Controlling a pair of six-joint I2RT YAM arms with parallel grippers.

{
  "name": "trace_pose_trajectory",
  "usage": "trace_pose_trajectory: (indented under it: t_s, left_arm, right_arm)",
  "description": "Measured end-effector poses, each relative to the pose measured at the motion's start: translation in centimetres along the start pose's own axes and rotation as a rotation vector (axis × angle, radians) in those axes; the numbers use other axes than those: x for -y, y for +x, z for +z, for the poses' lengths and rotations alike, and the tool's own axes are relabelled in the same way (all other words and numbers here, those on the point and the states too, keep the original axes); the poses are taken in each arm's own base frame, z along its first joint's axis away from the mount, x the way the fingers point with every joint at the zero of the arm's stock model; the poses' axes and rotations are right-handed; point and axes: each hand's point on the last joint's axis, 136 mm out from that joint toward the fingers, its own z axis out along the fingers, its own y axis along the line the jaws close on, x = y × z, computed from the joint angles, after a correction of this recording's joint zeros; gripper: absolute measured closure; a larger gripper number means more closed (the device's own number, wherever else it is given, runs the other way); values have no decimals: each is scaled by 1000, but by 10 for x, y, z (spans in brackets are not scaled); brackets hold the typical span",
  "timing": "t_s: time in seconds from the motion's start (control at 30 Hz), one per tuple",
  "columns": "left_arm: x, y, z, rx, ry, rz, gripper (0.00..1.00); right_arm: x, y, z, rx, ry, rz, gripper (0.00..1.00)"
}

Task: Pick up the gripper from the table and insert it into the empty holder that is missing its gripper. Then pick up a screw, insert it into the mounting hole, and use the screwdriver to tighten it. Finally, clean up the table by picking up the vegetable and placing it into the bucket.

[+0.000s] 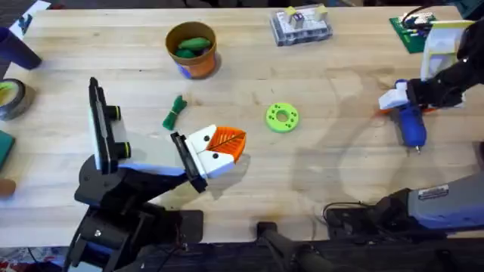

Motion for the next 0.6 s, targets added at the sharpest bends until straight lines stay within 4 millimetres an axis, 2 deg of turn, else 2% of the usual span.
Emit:
trace_pose_trajectory:
  t_s: [0.13,0.23,0.47,0.53,0.6]
  left_arm:
    - [0,0,0,0,0,0,990]
    - [0,0,0,0,0,0,990]
    - [0,0,0,0,0,0,990]
    - [0,0,0,0,0,0,990]
    - [0,0,0,0,0,0,990]
  right_arm:
    - [1,-2,0,8,3,0,28]
    - [4,-13,2,48,13,0,28]
    - [6,-15,2,65,0,20,38]
    - [7,-18,2,81,-5,35,101]
    - [9,-21,2,94,-4,50,267]
